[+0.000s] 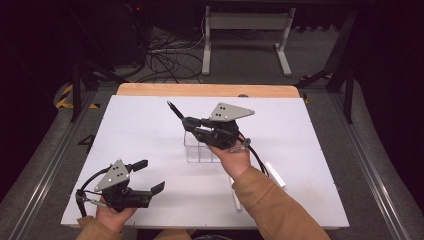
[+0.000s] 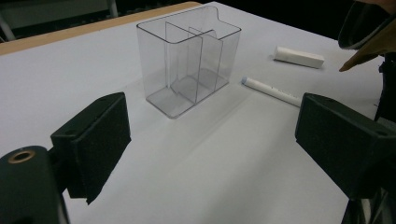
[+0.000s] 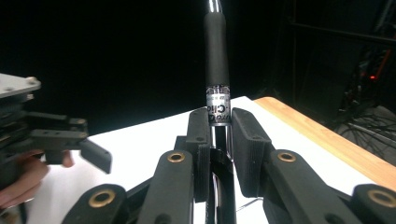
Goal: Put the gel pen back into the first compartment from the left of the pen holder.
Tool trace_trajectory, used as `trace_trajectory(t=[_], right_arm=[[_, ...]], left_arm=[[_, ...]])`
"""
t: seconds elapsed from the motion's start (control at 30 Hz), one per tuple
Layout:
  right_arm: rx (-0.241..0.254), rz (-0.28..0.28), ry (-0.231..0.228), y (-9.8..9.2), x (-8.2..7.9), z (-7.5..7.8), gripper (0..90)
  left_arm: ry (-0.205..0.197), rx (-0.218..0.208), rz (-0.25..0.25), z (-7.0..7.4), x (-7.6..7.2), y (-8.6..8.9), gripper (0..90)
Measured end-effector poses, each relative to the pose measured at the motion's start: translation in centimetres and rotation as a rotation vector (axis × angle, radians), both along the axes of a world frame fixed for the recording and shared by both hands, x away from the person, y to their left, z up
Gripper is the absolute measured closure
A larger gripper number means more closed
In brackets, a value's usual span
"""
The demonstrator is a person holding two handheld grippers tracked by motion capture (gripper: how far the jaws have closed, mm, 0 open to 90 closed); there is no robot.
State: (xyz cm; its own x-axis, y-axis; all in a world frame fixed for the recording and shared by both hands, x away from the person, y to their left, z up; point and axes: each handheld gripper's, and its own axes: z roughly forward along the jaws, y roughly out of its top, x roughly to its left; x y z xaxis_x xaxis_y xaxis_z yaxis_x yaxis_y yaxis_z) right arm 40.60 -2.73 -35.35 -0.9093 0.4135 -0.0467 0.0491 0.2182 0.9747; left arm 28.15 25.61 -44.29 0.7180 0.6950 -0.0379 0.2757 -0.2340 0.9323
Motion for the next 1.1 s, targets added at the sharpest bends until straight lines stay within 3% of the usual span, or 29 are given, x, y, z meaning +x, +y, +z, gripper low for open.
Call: trace_trajectory(t=[0.13,0.4,0.5,0.73,1.1], right_arm=[[-0.001,-0.021,-0.022,0.2,0.2,-0.2,78.0],[-0.021,-0.035,-0.036,0.5,0.7,-0.6,78.0],[-0.011,-0.032,-0.031,0.7,1.2,-1.0,78.1],[0.006,-0.038,-0.005,1.4,2.2,-2.0,78.1],[-0.027,-0.057,0.030,2.4,3.3,-3.9,78.0]], left_arm=[[-0.025,0.025,0.008,0.1,-0.1,0.1,11.1],[-0.038,0.043,0.016,-0.1,-0.2,-0.1,11.1],[-0.044,0.060,0.020,-0.1,-0.3,-0.2,11.1],[-0.047,0.056,0.024,-0.2,-0.3,-0.2,11.1],[-0.056,0.066,0.030,-0.3,-0.4,-0.3,11.1]])
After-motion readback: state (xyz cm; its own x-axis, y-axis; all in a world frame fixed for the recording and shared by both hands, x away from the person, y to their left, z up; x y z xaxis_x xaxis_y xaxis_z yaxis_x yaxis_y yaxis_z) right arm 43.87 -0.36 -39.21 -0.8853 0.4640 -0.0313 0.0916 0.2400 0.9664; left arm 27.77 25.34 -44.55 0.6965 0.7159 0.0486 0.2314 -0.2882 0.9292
